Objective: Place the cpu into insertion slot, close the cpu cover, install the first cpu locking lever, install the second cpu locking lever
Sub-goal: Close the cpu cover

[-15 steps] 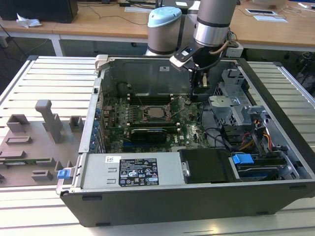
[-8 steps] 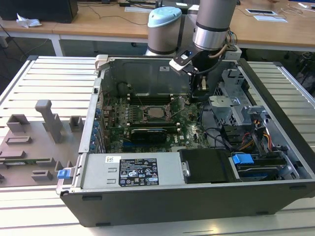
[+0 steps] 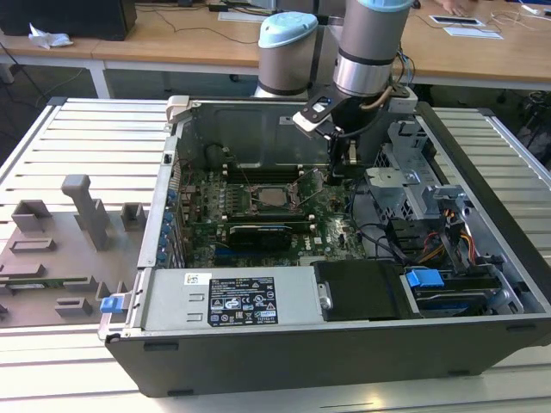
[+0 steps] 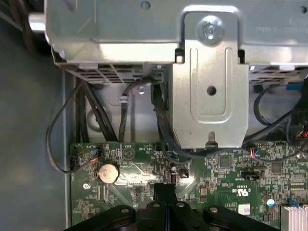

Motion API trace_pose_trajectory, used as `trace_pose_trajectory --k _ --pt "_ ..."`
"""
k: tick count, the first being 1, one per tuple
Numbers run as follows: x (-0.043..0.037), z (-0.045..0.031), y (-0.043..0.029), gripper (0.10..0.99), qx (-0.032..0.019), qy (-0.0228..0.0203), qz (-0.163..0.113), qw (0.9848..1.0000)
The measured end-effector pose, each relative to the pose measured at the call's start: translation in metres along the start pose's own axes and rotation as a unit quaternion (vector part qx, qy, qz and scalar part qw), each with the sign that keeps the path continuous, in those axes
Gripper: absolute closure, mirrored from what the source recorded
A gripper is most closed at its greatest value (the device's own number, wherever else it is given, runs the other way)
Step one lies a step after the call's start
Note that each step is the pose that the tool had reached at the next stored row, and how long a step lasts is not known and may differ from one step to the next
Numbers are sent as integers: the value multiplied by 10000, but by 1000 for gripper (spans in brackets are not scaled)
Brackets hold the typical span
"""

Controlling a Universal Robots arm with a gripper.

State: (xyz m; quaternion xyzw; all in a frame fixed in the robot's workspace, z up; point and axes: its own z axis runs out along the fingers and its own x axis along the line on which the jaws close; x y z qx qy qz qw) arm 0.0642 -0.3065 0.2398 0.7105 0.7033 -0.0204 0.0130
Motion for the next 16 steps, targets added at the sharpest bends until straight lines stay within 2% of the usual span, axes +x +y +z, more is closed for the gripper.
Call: trace_pose_trajectory --k 1,3,4,9,16 --pt "0 1 -45 980 -4 1 0 10000" --pt "-2 3 -229 980 -20 1 1 10000" --pt "-3 3 -261 980 -21 1 1 10000" --pt "-3 4 -320 980 -23 1 1 10000" --pt "-4 4 -365 980 -23 1 1 10000"
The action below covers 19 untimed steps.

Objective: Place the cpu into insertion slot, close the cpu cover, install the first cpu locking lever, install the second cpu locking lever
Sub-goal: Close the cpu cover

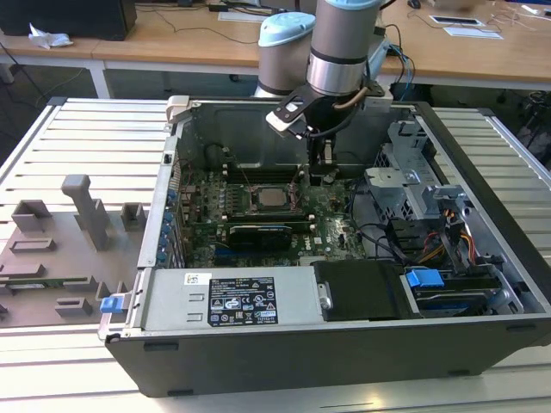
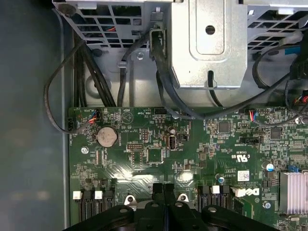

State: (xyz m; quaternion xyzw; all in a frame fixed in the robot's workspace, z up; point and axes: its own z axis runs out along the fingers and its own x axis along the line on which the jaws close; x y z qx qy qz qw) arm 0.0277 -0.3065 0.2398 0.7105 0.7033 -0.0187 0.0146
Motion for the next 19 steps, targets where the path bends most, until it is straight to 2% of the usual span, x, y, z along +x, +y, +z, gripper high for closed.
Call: trace_pose_trajectory --k 19 --pt "-1 1 -141 980 -1 0 0 10000"
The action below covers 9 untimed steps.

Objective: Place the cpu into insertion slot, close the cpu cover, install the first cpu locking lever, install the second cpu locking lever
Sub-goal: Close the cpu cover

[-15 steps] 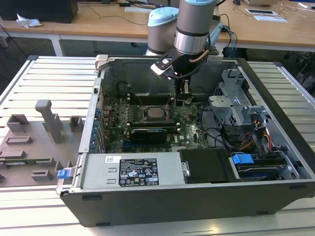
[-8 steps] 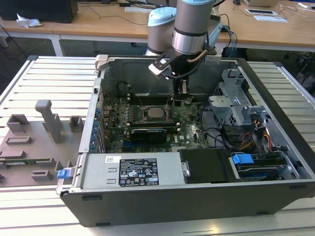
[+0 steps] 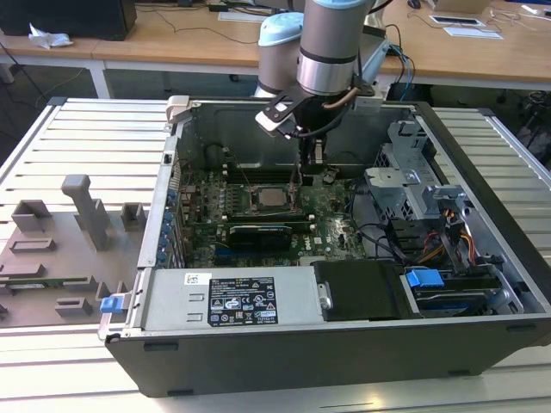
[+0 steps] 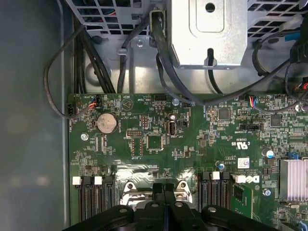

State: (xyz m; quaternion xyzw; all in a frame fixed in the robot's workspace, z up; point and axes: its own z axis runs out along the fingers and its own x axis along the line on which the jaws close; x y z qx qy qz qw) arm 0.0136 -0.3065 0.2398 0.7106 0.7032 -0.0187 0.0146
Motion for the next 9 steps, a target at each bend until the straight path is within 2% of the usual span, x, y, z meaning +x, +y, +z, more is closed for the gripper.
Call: trace_pose_trajectory --k 9 --pt "-1 1 -87 980 0 0 0 10000"
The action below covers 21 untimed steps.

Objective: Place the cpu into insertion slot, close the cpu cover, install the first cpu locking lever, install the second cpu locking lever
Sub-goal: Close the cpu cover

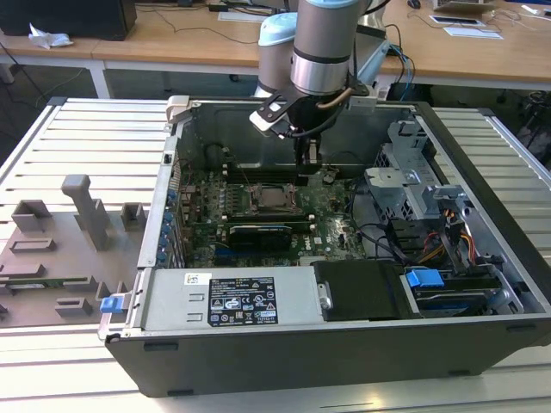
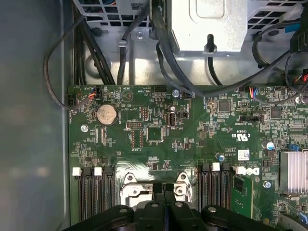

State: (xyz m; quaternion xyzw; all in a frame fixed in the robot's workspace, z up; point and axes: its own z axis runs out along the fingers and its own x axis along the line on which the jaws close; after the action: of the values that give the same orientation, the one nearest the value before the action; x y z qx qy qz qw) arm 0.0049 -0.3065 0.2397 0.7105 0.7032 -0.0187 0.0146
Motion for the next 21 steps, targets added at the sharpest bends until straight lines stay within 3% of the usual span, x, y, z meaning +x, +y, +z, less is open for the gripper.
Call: trace_pose_trajectory --k 21 --pt "-1 2 -130 980 0 0 0 10000"
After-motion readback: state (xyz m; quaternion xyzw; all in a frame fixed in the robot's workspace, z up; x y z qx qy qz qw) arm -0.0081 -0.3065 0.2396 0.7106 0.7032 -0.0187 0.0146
